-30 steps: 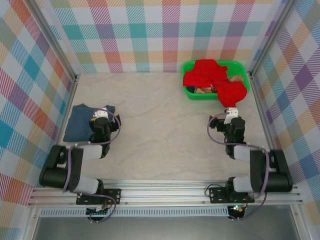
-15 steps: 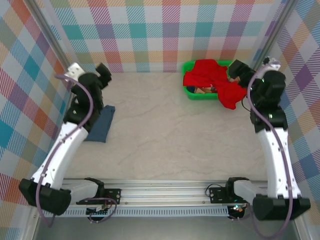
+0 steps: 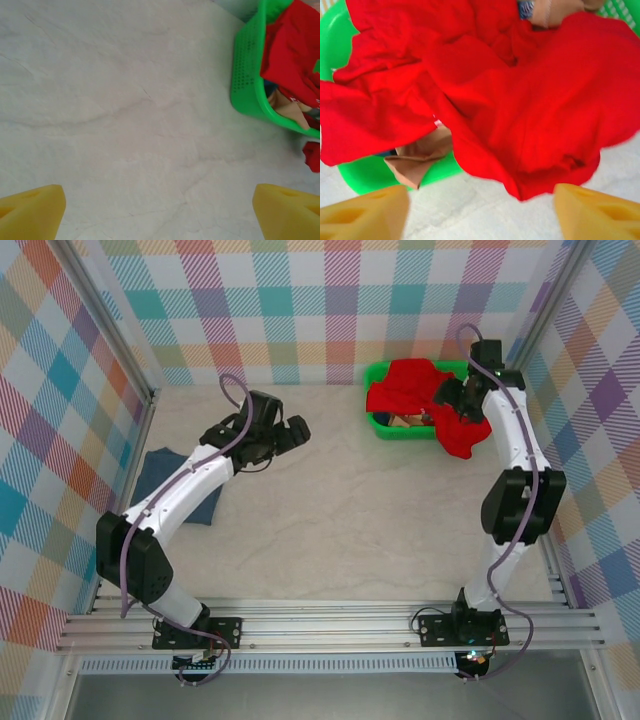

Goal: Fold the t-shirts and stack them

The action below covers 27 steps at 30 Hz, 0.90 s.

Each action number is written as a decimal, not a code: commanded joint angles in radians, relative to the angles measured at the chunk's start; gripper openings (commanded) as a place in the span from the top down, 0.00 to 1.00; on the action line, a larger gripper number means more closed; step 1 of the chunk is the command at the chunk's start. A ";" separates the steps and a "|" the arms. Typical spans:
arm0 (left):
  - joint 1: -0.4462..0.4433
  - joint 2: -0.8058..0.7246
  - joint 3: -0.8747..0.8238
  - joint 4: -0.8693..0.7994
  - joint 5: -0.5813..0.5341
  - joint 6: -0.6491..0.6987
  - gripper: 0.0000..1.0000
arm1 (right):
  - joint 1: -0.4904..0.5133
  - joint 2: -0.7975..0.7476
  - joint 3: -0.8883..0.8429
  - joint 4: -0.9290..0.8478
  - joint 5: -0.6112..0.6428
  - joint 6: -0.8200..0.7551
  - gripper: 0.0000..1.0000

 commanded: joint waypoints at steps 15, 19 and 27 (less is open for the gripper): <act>0.000 -0.039 0.011 -0.030 0.086 -0.008 0.08 | 0.020 0.236 0.145 -0.123 -0.021 -0.078 0.51; 0.000 -0.045 0.012 -0.044 0.080 -0.005 0.08 | 0.022 0.259 0.182 -0.141 -0.007 -0.073 0.71; 0.000 -0.063 0.028 -0.063 0.058 -0.022 0.09 | 0.083 0.073 0.201 -0.045 0.107 -0.111 1.00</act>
